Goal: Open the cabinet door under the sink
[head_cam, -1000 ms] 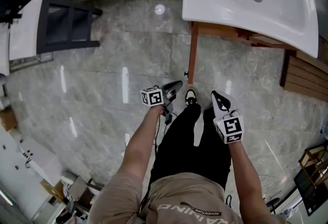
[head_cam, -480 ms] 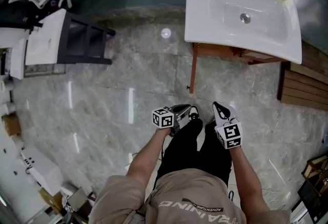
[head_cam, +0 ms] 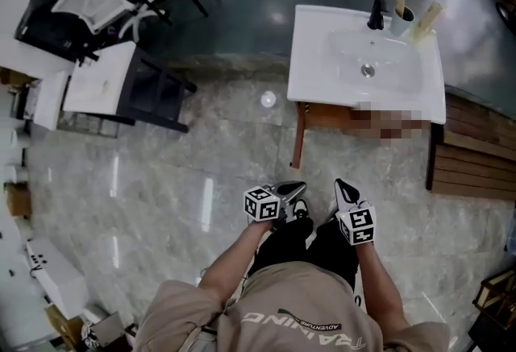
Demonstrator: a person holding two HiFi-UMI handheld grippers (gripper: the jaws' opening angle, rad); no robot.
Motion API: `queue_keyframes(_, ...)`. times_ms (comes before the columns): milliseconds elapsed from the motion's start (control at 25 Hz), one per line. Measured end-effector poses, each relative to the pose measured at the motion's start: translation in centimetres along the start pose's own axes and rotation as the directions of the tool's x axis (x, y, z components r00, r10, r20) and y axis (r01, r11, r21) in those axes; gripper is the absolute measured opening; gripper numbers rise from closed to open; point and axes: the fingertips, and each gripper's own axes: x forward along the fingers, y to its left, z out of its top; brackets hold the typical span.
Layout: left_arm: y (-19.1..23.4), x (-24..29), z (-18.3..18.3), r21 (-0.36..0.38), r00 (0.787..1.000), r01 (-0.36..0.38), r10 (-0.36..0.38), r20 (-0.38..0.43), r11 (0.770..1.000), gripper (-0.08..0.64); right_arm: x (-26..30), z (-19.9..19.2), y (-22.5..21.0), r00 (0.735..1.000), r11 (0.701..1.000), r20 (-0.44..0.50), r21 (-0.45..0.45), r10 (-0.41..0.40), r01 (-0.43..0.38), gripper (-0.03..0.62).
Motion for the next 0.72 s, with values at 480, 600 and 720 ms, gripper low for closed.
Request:
queue_keyframes(480, -7.2, -1.9, 9.7, 0.246, 0.989, -0.13, 0.109, 0.1, 0.961, 0.014, -6.4, 7.0, -1.6, 0.992, 0.996, 0.127, -0.087, -0.022, 0.033, 0.002)
queue_keyframes(600, -9.9, -2.1, 12.8, 0.305, 0.983, -0.151, 0.111, 0.147, 0.94, 0.014, -8.5, 9.3, -2.0, 0.985, 0.996, 0.17, -0.082, -0.025, 0.039, 0.002)
queue_keyframes(720, -12.8, -2.2, 14.9, 0.368, 0.98, -0.162, 0.105, 0.172, 0.916, 0.015, -10.5, 11.3, -2.4, 0.975, 0.998, 0.219, -0.04, -0.033, 0.043, 0.002)
